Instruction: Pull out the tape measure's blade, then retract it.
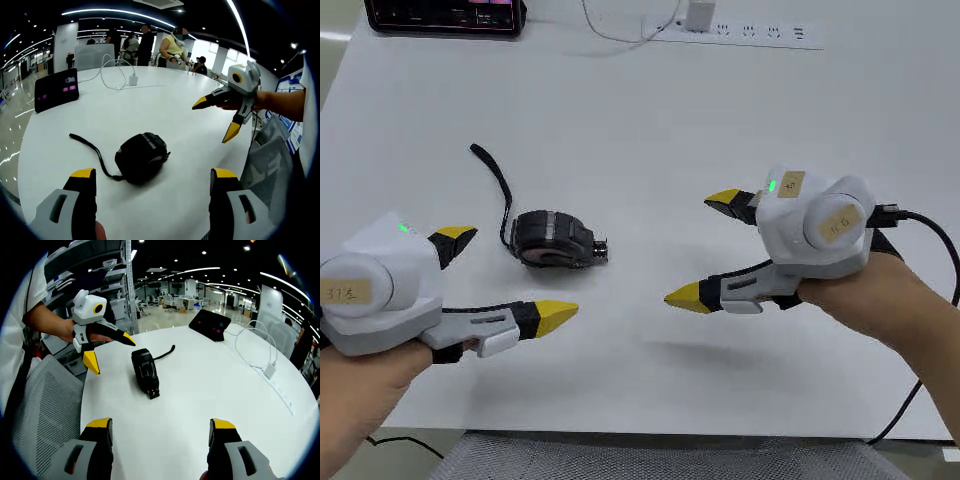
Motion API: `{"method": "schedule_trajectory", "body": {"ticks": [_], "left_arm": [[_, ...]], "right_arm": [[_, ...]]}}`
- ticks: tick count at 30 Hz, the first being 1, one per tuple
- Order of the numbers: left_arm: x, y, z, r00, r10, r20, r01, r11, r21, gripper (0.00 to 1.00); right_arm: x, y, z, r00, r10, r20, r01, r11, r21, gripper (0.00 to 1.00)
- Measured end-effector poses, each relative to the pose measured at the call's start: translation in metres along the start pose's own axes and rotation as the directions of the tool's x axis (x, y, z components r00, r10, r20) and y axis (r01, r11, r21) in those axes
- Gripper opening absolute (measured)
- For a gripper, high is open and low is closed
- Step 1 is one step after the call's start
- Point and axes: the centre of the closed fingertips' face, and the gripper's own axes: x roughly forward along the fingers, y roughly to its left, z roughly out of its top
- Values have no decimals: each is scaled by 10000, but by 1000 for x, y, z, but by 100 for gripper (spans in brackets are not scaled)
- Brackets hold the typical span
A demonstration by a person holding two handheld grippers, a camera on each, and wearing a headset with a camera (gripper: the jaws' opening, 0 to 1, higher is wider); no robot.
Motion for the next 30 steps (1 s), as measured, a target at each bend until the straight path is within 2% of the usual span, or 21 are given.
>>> {"method": "schedule_trajectory", "body": {"ticks": [10,19,22,24,30], "left_arm": [[-8,3,1,9998,-200,71,199,9996,182,97],[-14,2,0,9990,-445,-45,448,9964,720,99],[-17,-1,3,9981,-616,38,610,9944,860,99],[-18,-3,2,9977,-680,-28,679,9922,1045,99],[-22,-4,1,9959,-891,-128,900,9881,1246,99]], "right_arm": [[-13,3,-5,9998,-176,101,176,9998,-84,90],[-25,9,-9,9998,11,217,-13,10000,99,94],[-29,10,-9,9994,-29,347,23,9999,160,95],[-32,10,-11,9994,-37,335,30,9997,225,98],[-41,12,-17,9993,-63,368,51,9994,336,99]]}}
